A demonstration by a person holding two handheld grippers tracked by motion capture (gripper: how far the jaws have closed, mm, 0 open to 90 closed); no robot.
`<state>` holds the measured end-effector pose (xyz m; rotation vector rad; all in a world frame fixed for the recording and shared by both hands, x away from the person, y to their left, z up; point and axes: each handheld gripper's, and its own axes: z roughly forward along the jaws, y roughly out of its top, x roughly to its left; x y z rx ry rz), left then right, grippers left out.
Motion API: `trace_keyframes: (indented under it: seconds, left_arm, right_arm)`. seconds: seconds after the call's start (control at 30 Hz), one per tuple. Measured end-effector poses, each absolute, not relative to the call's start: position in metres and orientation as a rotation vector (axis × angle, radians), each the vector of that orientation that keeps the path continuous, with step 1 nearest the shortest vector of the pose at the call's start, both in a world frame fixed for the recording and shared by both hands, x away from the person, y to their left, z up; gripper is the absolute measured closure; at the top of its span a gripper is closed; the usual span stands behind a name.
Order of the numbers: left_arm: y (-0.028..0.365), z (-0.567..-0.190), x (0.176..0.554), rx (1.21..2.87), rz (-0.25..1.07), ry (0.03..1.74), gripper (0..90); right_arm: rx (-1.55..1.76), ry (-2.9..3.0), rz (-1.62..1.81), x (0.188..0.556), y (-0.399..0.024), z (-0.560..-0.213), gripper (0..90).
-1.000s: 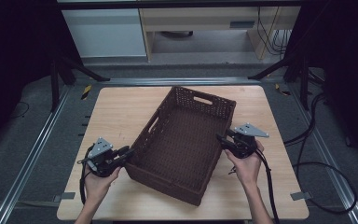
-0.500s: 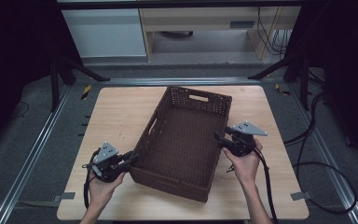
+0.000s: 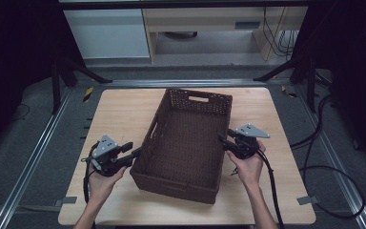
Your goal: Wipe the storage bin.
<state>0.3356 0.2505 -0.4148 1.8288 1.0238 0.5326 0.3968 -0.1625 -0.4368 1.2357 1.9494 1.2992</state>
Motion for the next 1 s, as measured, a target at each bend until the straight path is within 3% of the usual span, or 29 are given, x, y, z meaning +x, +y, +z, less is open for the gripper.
trace_keyframes:
  seconds: [0.13, 0.43, 0.67, 0.83, 1.0]
  left_arm:
    - [0.240, -0.419, 0.351, 1.864, 0.545, 1.029, 58.0]
    - [0.231, -0.427, 0.362, 1.860, 0.497, 1.035, 69.8]
    - [0.226, -0.430, 0.355, 1.844, 0.512, 1.074, 69.7]
    - [0.220, -0.430, 0.344, 1.847, 0.522, 1.079, 68.0]
    - [0.218, -0.433, 0.339, 1.852, 0.512, 1.058, 62.9]
  right_arm:
    - [1.238, 1.964, 1.274, 0.402, -0.160, -0.435, 56.7]
    - [1.252, 1.954, 1.356, 0.392, -0.166, -0.423, 46.4]
    - [1.255, 1.992, 1.333, 0.382, -0.165, -0.426, 43.3]
    - [1.259, 2.019, 1.314, 0.379, -0.164, -0.437, 44.6]
    - [1.248, 2.035, 1.301, 0.382, -0.163, -0.441, 53.3]
